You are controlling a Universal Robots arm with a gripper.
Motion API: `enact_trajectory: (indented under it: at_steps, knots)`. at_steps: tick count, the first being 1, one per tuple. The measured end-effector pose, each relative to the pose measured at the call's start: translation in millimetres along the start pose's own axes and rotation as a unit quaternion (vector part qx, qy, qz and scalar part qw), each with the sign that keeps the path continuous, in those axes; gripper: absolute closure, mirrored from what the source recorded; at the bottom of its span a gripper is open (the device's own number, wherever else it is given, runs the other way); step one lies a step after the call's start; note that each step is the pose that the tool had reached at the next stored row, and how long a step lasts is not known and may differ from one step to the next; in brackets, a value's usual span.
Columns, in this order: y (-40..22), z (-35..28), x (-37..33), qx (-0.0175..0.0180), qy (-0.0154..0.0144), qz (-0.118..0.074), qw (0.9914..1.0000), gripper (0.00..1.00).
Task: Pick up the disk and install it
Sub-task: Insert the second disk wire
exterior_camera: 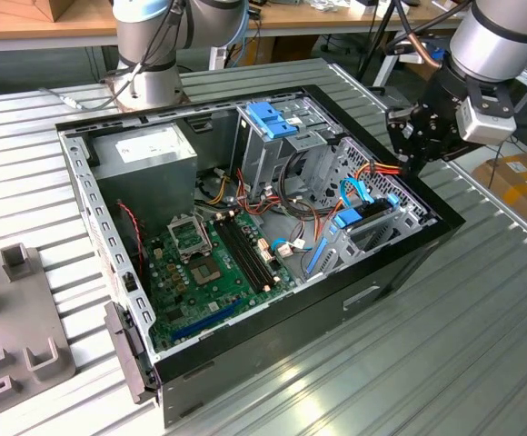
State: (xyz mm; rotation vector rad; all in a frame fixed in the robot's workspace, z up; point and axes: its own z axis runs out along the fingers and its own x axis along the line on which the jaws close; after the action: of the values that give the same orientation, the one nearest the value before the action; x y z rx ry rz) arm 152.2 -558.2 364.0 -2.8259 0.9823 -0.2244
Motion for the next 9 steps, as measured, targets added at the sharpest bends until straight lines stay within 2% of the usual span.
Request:
enact_trajectory:
  at_steps: [1,2,9]
  knots:
    - [0.0,-0.1,0.0,0.0000,0.0000,0.000,1.00000,0.73]
    - [0.0,0.0,0.0,0.0000,0.0000,0.000,1.00000,0.84]
    - [-0.1,0.0,-0.1,0.0000,0.0000,0.000,1.00000,0.84]
